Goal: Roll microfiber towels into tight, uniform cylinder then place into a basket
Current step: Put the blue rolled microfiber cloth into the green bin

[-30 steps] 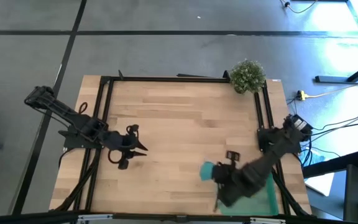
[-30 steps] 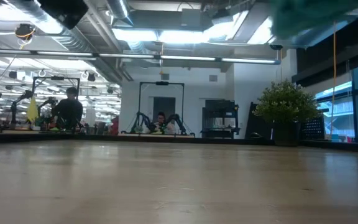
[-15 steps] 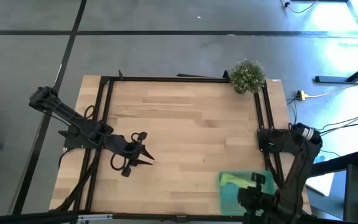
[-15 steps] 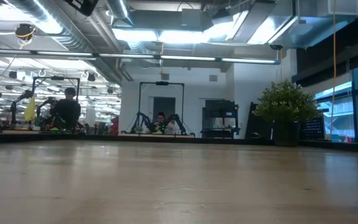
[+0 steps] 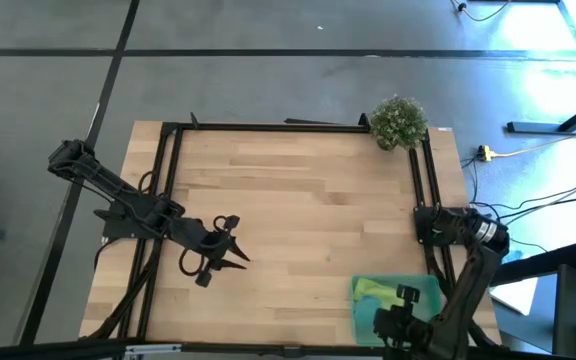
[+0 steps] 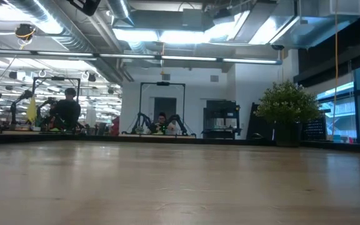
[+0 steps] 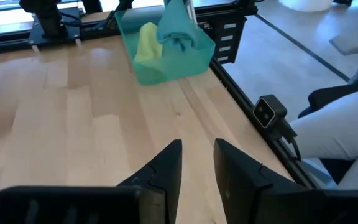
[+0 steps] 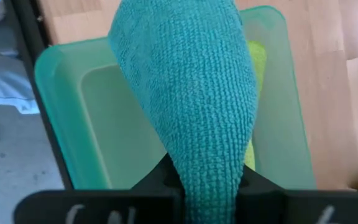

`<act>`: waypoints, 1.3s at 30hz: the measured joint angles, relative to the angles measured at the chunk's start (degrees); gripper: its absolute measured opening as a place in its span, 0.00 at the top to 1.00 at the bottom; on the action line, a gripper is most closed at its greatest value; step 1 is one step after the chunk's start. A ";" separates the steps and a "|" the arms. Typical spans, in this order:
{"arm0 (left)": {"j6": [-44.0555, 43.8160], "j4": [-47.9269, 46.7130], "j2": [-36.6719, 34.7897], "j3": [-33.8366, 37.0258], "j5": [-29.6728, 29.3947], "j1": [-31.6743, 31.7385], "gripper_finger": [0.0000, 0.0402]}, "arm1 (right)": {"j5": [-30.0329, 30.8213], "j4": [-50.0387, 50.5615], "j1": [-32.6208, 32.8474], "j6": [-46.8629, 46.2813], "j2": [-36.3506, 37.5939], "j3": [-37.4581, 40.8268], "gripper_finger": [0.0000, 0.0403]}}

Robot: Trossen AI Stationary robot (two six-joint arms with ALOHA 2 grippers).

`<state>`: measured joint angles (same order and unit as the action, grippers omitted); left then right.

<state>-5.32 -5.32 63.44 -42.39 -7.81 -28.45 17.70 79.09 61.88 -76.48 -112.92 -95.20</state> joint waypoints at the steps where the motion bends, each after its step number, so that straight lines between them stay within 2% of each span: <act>1: 0.00 0.02 0.00 0.00 0.02 0.00 0.78 | -0.55 -0.01 -0.05 0.38 -0.32 0.01 0.92; 7: 1.08 0.02 0.00 0.00 0.02 -0.13 0.78 | -9.37 -8.56 -0.90 1.09 -0.44 7.45 0.92; 14: 2.97 0.02 0.00 0.00 0.02 -0.07 0.78 | -9.90 -23.72 -2.70 7.15 -0.44 15.85 0.92; 21: 2.97 0.06 0.00 0.00 0.02 -0.07 0.78 | -8.59 -23.39 -4.20 13.06 -0.44 17.81 0.90; 31: 2.89 0.31 0.00 0.00 0.02 -0.07 0.78 | -16.39 -23.97 -8.76 18.51 -0.40 17.88 0.88; 34: 2.86 0.31 0.00 0.00 0.02 -0.07 0.78 | -16.37 -24.08 -9.48 20.22 -0.40 17.88 0.83; 39: 2.82 0.30 0.00 0.00 0.02 -0.07 0.78 | -16.32 -24.06 -10.26 21.87 -0.40 17.88 0.68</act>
<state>-2.50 -5.02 63.44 -42.39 -7.79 -28.51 1.39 55.02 51.62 -54.61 -113.32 -77.32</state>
